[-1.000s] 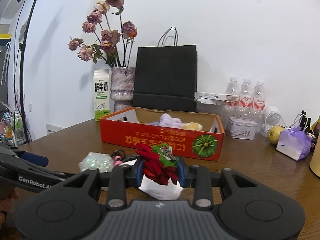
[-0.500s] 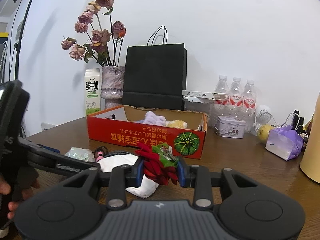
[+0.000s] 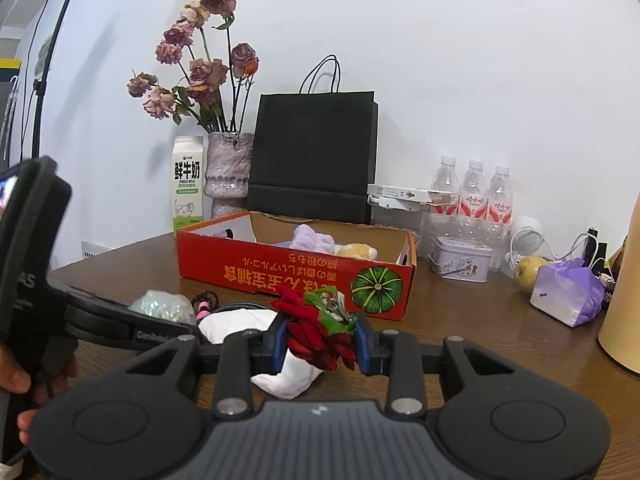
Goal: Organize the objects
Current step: 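Grasp the clear iridescent bag with the left gripper while the right gripper holds the flowers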
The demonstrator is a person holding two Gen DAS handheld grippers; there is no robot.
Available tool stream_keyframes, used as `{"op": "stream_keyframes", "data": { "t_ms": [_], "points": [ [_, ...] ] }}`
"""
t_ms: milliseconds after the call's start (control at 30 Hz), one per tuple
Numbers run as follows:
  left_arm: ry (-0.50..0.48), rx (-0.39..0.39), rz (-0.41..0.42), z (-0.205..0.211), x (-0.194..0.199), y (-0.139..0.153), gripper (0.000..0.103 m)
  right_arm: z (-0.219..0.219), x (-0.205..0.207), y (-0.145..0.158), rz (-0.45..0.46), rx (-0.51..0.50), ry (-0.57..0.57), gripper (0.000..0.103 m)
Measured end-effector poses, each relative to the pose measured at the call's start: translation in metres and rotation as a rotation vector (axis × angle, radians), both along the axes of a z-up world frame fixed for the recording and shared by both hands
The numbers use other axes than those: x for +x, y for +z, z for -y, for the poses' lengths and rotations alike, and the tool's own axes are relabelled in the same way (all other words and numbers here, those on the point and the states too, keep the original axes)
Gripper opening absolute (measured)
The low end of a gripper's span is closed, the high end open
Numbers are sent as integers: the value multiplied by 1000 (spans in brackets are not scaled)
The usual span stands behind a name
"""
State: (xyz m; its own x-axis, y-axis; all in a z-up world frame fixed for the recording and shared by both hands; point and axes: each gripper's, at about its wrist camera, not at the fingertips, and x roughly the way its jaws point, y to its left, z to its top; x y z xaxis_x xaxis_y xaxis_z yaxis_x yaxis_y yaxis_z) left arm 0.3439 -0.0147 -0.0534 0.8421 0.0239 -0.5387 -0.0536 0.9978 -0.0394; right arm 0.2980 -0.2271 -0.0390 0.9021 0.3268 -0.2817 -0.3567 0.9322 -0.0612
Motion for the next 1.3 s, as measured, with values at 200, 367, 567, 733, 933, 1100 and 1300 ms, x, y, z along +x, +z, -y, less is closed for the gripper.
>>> {"op": "stream_keyframes", "data": {
  "t_ms": [200,367,567,733,933,1100,1300],
  "points": [
    [11,16,54,0,-11,7,44,-2,2,-1,-4,-6,-6,32],
    [24,32,76,3,-16,11,44,-6,0,-2,9,-20,-12,32],
    [25,18,94,3,-23,14,44,-6,0,-2,8,-15,-25,32],
    [32,10,108,1,-30,18,44,-5,-1,1,4,14,-39,32],
    [42,-8,126,-5,-36,26,45,-13,1,7,2,43,-30,32],
    [41,-22,119,-11,-33,30,45,-22,5,14,-2,55,-18,32],
    [35,-5,143,-15,-25,43,45,-30,17,26,1,60,-7,32]
  ]
}}
